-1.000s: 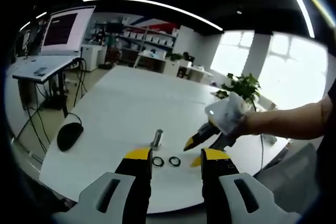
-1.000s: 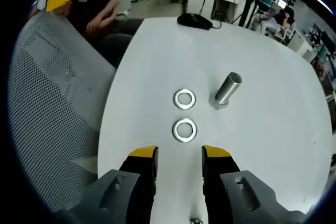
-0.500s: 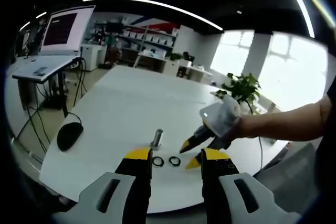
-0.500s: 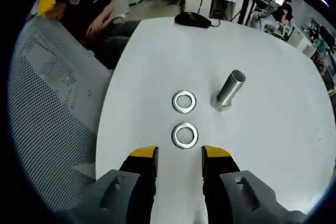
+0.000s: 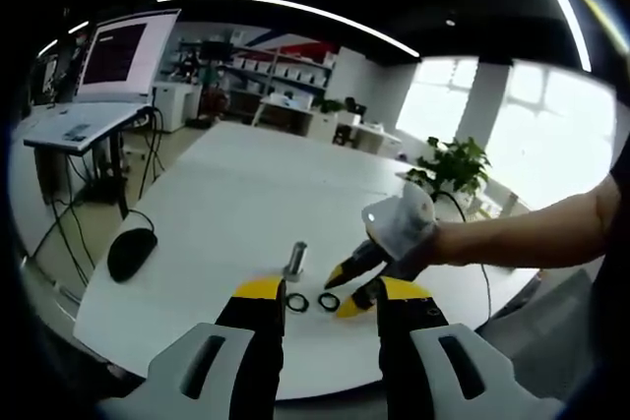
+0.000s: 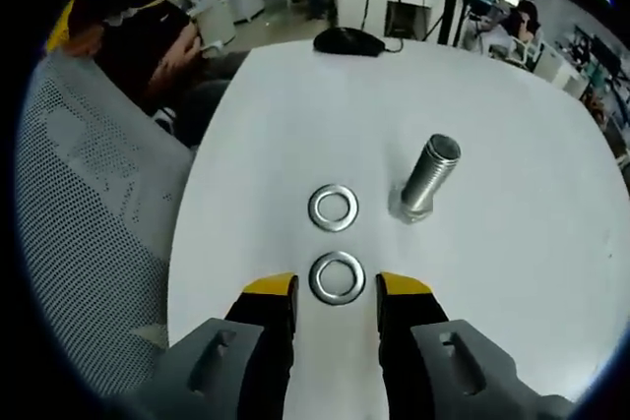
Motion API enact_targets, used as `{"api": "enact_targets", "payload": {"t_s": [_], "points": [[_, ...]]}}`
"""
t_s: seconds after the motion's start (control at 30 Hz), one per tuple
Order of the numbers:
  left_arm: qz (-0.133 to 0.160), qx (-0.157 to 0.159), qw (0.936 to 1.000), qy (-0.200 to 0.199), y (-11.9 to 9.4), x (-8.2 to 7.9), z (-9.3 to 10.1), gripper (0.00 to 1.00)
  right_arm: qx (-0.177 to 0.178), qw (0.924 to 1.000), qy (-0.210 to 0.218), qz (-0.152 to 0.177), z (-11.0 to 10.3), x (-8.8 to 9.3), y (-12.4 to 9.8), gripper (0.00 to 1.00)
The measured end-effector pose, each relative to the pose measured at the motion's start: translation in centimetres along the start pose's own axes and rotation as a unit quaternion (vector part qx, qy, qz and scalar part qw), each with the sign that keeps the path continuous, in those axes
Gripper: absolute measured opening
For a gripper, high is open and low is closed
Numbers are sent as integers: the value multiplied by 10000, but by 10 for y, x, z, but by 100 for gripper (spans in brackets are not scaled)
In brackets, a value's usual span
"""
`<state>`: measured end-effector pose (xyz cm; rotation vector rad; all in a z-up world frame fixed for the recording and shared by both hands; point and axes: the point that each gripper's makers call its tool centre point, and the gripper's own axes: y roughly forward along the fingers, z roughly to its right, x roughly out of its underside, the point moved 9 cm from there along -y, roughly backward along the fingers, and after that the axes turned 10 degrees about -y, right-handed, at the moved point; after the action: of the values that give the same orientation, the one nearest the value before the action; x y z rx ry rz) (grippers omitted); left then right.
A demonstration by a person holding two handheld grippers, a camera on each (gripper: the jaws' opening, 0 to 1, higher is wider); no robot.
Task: Place the washer onto the threaded stud by aligning its center hole with the stud, sliding it down to the base, and recovering from edge contact or off-axis alignment until the washer reaches the visible bottom stop.
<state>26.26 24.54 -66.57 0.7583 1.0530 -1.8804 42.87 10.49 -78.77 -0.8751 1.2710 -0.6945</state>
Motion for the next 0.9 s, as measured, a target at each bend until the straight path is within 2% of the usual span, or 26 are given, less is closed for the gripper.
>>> {"api": "enact_targets", "payload": {"t_s": [0.07,0.3,0.47,0.9], "points": [[9,-2,10000,-6,0,0,0,35,47,9998,-205,-64,0,0,1,33],[21,1,10000,-12,0,0,-1,35,8,9994,-294,-155,-5,-3,0,25],[36,20,10000,-10,-1,0,-1,35,90,9998,-136,-142,-4,-2,-2,24],[33,59,10000,14,0,-1,0,35,182,9995,-255,-97,-2,-4,-13,23]]}}
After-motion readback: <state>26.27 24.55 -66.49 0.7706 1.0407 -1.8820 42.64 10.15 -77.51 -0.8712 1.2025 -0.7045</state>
